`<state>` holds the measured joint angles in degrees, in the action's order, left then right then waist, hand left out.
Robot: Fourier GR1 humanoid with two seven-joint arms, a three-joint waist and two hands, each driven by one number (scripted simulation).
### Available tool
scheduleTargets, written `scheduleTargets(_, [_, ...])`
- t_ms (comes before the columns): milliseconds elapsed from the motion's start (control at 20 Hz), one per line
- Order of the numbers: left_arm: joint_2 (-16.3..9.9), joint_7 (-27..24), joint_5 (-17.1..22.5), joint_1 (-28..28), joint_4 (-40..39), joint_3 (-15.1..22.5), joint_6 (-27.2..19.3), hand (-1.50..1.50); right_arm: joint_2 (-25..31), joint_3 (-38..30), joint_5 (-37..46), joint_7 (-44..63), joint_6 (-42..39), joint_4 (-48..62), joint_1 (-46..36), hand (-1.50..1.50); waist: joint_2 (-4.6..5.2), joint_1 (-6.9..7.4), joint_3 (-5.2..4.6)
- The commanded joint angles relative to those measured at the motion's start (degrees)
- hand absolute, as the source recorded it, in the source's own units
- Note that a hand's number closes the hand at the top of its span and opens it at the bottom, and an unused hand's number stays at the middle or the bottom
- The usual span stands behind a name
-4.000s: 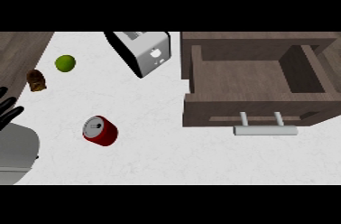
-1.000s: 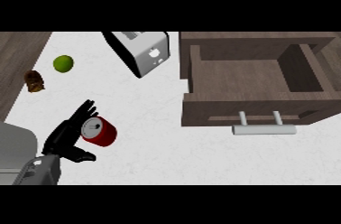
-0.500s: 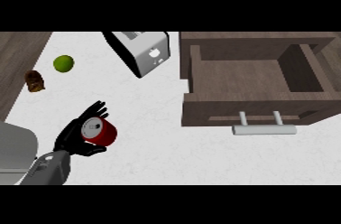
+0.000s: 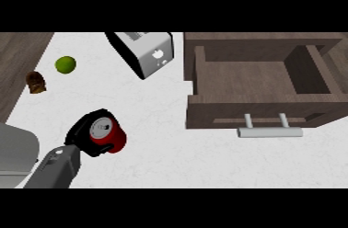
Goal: Pick up the can, place it into the drawer and close the drawer
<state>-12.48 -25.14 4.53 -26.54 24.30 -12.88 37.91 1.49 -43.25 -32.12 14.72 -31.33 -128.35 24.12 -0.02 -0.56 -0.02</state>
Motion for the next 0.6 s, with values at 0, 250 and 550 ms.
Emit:
scheduleTargets(0, [1.17, -0.91, 1.15, 0.84, 4.48, 1.14, 5.09, 1.5, -1.42, 0.85, 0.21, 1.13, 1.1, -1.75, 0.47, -1.5, -0.12, 0.38, 0.03])
scheduleTargets(250, [6.17, 1.89, 6.79, 0.42, 7.9, -5.42, -12.62, 1.5, -0.95, -0.57, 0.97, -0.85, -0.66, 0.46, 0.22, -1.5, -0.3, 0.85, 0.11])
scheduleTargets(550, [11.34, 4.78, 9.36, 1.81, 20.48, -6.31, -25.23, 1.5, -1.48, 2.4, 2.07, -3.37, 1.16, -1.79, 3.68, -1.5, -0.5, 0.89, 0.14])
